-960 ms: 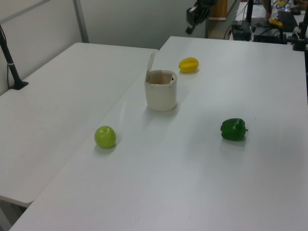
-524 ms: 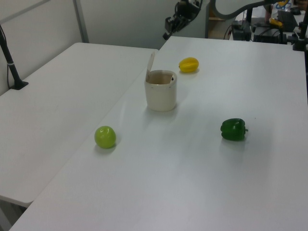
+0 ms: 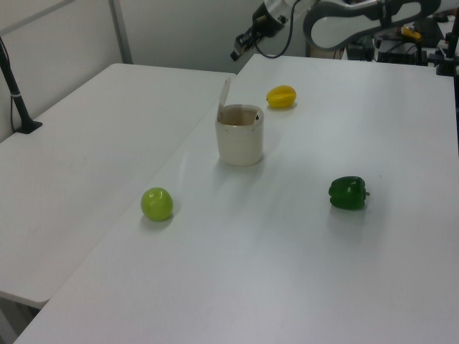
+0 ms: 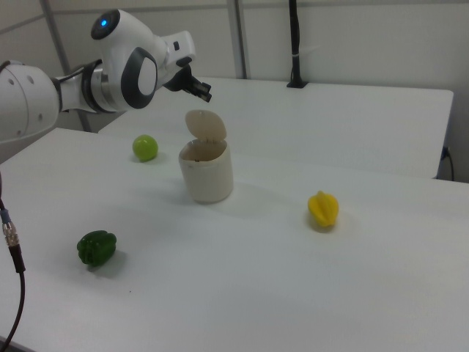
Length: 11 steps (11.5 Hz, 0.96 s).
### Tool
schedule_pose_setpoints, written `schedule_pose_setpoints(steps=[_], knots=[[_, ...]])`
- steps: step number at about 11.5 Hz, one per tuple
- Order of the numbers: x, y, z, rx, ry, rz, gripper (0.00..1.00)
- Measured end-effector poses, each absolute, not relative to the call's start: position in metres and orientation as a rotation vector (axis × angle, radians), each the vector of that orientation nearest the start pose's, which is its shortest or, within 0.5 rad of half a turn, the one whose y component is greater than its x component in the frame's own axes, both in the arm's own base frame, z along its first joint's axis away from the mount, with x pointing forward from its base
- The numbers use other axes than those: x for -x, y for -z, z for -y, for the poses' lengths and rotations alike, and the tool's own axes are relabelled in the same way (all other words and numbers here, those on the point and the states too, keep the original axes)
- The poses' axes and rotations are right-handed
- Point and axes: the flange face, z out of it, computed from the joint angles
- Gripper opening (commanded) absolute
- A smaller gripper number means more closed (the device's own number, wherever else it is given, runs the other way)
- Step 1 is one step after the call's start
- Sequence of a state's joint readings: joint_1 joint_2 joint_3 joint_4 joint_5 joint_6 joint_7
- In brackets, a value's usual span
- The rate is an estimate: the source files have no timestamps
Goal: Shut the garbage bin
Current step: 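Move the gripper over the cream bin toward its raised lid, then push the raised lid down with the gripper tips onto the bin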
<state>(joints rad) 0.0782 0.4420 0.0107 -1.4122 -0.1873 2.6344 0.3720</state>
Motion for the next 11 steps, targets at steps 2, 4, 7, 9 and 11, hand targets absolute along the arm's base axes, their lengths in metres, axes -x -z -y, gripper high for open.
schedule_pose_setpoints(steps=[2,4,7,9,11], knots=[[-0.741,-0.529,-0.071,2.852,1.221,-0.201,0.00],[-0.745,-0.521,-0.073,2.842,1.237,-0.189,0.00],[-0.747,-0.521,-0.074,2.838,1.246,-0.187,0.00],[-0.748,-0.519,-0.078,2.821,1.267,-0.173,0.00],[-0.751,-0.509,-0.085,2.823,1.256,-0.159,0.00]])
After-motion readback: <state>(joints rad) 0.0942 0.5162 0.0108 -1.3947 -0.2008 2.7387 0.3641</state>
